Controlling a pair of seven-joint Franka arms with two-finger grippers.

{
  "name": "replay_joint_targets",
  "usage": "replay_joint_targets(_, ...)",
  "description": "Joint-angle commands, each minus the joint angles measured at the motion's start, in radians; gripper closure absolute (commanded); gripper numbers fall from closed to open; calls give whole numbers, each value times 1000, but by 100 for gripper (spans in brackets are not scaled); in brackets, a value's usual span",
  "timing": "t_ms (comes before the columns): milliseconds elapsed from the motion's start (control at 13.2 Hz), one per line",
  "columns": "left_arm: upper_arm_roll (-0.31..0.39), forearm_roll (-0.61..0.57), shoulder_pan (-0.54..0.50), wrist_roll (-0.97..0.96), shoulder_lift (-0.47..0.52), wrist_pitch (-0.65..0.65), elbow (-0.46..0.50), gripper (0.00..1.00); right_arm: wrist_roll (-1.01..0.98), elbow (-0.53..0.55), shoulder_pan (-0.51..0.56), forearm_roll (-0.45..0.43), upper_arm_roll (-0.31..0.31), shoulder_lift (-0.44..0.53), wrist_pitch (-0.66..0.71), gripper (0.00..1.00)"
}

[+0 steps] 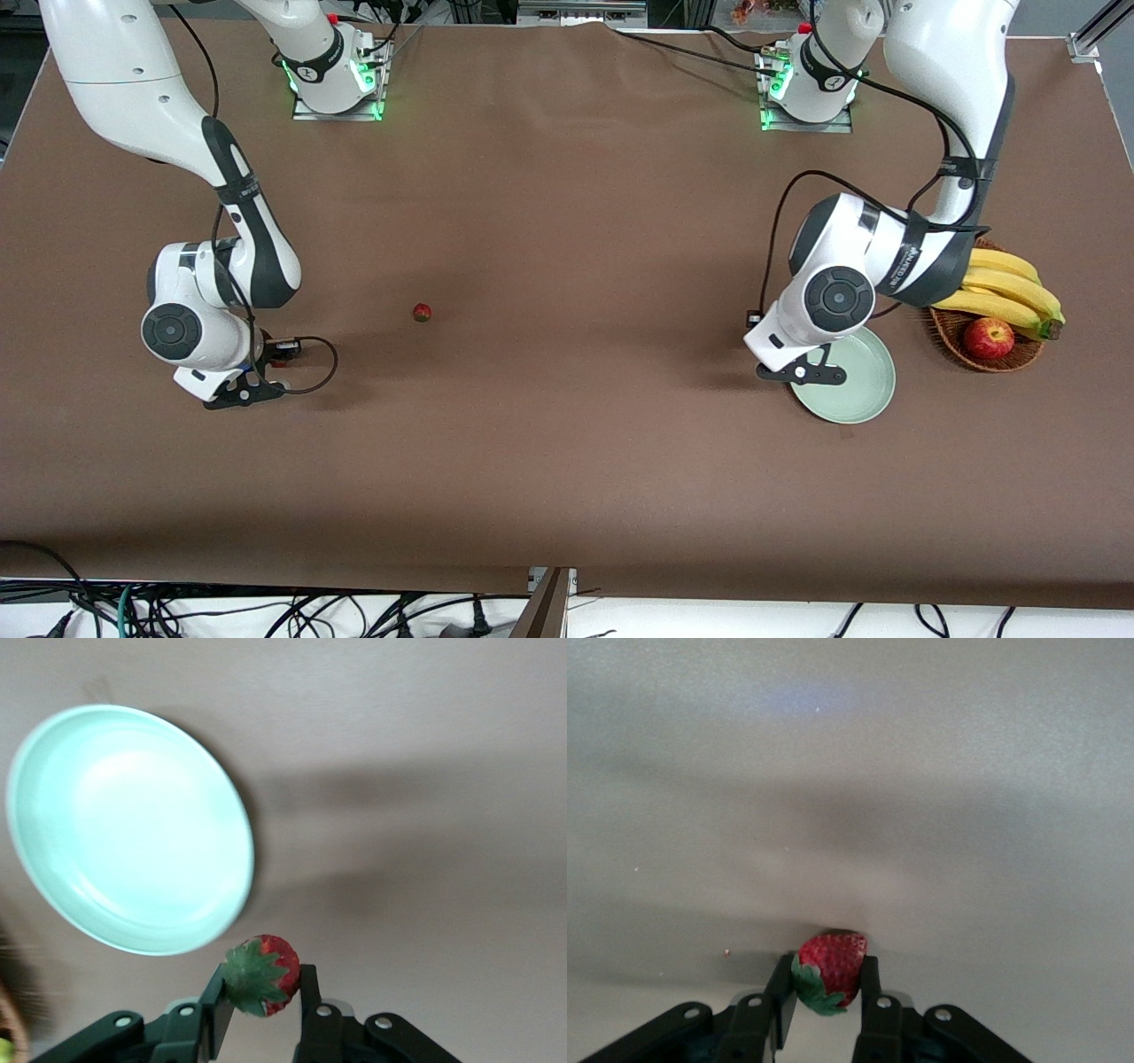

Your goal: Collect all strawberries into plate

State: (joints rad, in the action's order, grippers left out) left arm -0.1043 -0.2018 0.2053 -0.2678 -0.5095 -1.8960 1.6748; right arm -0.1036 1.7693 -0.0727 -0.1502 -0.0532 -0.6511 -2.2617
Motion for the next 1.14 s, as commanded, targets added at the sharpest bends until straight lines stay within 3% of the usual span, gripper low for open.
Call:
replay_joint_targets(0,-8,-117,-16,53,-20,3,17,84,-18,-7,7,9,53,34,74,93)
replay_joint_targets(227,-11,-194,-64,61,-81,-24,23,86,68,-31,7,9,195,77,149,92)
replay_joint_targets(531,-9,-196,-78,62,-127,-93,29,87,468,-70,-4,9,422,55,120,92)
replay_joint_targets(682,-9,-228,-98,76,-133,-106,31,87,676,-122,-62,12,481,6,53,92)
replay_joint_targets(834,-11,-228,-119,117,-136,-139,28,81,906,-162,-142,46,510,-50,-83,91)
replay_joint_targets(910,-11,-225,-122,119,-138,-141,26,72,1015,-189,-198,50,510,-85,-175,91)
replay_joint_targets(1061,-17,-214,-124,121,-124,-130,20,0,1198,-273,-300,49,507,-181,-341,91)
